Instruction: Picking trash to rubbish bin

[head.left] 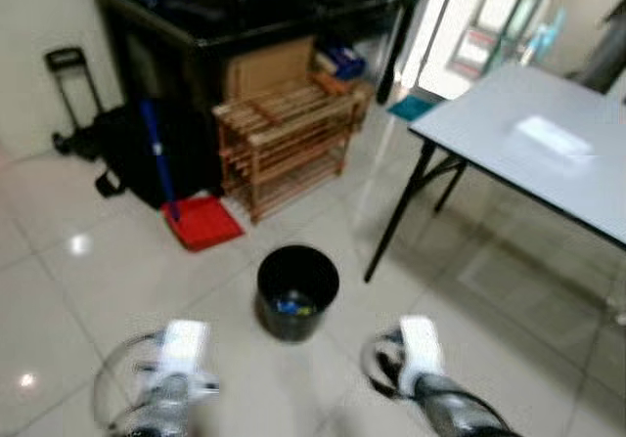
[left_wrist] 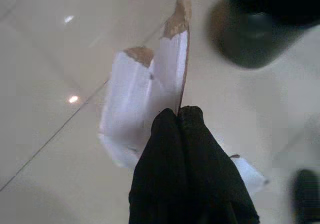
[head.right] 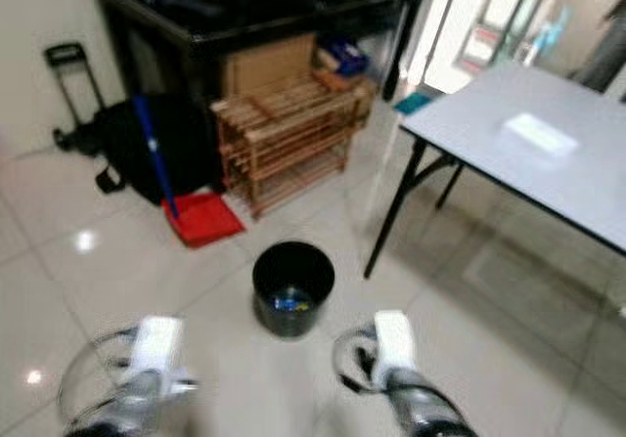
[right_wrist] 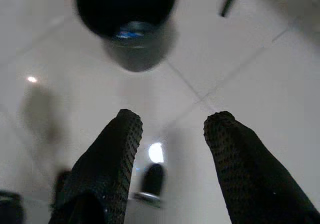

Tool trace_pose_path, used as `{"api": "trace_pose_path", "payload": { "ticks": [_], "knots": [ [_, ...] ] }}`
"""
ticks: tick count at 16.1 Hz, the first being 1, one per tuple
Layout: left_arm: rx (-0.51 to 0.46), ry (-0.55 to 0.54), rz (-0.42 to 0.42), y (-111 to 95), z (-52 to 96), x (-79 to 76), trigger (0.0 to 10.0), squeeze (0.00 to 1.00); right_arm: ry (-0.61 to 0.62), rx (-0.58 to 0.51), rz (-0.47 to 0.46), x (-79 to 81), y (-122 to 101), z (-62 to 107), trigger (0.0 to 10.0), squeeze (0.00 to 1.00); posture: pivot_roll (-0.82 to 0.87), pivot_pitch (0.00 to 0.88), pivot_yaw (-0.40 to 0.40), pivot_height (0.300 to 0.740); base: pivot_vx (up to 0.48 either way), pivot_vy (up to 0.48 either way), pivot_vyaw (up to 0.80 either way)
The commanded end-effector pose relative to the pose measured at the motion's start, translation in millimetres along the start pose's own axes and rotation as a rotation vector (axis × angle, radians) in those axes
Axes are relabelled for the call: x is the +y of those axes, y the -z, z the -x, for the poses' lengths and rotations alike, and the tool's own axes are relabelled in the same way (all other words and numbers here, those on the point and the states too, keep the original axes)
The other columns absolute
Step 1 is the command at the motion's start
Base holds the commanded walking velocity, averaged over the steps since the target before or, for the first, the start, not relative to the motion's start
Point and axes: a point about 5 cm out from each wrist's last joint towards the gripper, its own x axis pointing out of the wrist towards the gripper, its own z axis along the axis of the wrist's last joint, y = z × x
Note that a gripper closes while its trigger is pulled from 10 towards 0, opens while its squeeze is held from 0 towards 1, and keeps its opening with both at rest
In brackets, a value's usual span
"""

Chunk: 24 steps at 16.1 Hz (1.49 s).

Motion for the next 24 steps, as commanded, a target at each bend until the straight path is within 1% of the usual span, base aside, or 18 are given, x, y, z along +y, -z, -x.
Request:
{"api": "trace_pose_path", "payload": {
  "ticks": [1,24],
  "knots": [
    [0.01,-0.018,-0.009,3.2,-0.1,8.3,10.0,0.0,-0.008,-0.021,-0.005,3.7,-6.8,-1.9,10.0,0.0,0.03,0.027,-0.108,0.74,0.382,0.0,0.0],
    [0.007,-0.015,-0.015,2.6,-0.1,7.3,10.0,0.0,-0.029,-0.024,-0.008,6.3,-7.1,-2.3,10.0,0.0,0.03,0.028,-0.108,0.74,0.372,0.0,0.0]
  ]
}}
